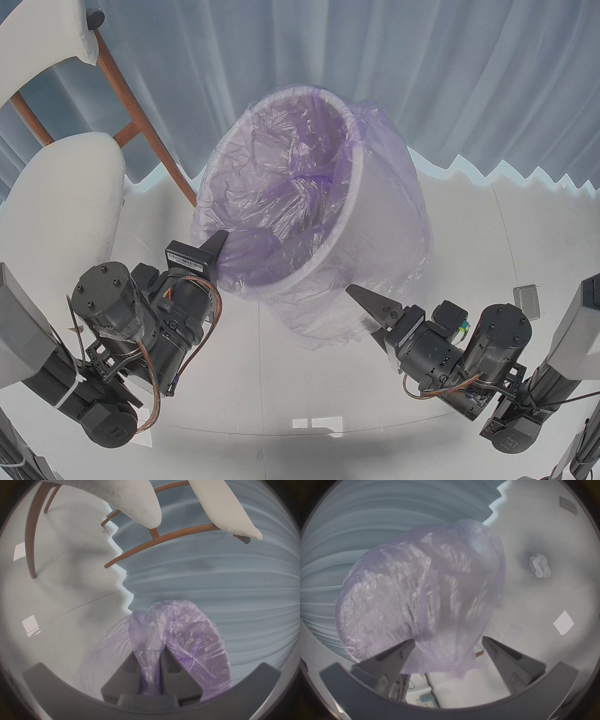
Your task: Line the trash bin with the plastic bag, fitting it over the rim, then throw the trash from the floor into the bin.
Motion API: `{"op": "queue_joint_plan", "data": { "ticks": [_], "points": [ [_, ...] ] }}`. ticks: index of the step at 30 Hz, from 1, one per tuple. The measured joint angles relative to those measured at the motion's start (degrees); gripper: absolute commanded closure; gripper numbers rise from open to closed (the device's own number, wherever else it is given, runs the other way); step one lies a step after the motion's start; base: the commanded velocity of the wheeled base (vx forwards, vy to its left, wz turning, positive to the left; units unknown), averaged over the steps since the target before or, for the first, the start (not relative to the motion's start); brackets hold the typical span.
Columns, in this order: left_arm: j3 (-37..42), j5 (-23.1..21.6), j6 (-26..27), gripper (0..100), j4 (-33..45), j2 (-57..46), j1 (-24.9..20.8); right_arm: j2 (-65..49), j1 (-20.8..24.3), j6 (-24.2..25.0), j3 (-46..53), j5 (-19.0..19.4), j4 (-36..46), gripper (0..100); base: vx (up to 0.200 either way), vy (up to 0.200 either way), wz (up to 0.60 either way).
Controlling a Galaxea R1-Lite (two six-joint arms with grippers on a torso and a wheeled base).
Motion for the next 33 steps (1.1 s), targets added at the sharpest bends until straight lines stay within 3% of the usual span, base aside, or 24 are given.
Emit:
{"op": "queue_joint_plan", "data": {
  "ticks": [5, 33],
  "points": [
    [0.7, 0.0, -0.6, 100, 0.0, -1.0, -0.1, 1.2, -0.2, -2.5, -1.4, -2.2, 0.0, 100, 0.000, 0.000, 0.00],
    [1.0, 0.0, -0.5, 100, 0.0, -1.7, 0.5, 2.1, -4.5, -5.0, 6.2, -2.4, 0.0, 100, 0.000, 0.000, 0.00]
  ]
}}
